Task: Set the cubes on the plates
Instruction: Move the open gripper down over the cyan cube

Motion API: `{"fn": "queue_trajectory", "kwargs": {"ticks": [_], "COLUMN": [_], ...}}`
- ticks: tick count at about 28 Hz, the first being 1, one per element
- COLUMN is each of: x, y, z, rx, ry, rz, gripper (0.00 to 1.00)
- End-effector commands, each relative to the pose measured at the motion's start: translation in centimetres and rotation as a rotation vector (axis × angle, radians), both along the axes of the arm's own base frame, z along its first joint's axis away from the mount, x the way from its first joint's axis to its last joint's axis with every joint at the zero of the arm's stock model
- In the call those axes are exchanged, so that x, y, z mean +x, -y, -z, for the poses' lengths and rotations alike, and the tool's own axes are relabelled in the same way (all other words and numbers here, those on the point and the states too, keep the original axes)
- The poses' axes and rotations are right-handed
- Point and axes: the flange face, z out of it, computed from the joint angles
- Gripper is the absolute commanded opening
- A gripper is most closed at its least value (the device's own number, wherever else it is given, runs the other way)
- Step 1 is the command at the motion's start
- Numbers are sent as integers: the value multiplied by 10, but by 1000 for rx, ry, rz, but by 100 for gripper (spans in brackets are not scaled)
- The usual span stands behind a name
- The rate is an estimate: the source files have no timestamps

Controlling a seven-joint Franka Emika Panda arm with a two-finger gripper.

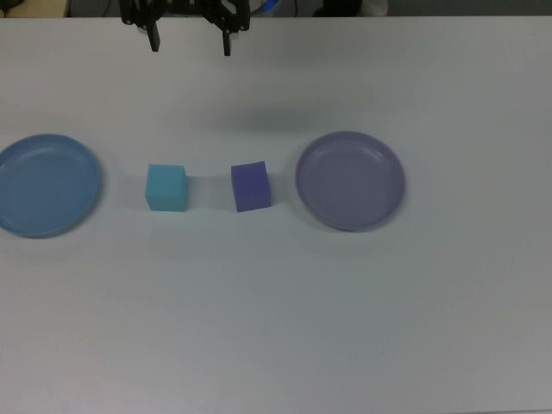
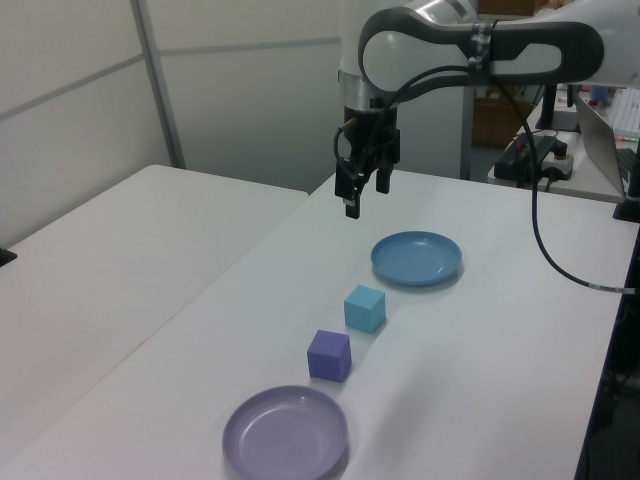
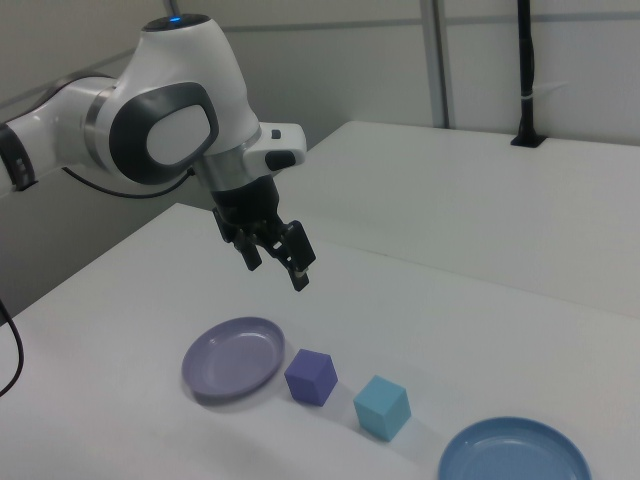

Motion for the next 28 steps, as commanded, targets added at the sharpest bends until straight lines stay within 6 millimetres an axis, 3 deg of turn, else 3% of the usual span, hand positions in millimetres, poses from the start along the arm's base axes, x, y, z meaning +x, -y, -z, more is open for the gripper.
{"fn": "queue_trajectory", "kwargs": {"ticks": [1,7,16,23,28], "x": [8,24,33,54,65], "y": [6,19,49,63,65], "z": [25,38,90,172,204], "rx": [21,0,-22,-105,-149], "ry": [-56,0,-13,3,3], "rz": [-34,-119,-85,-99,-89], "gripper": [100,100,100,100,100]}}
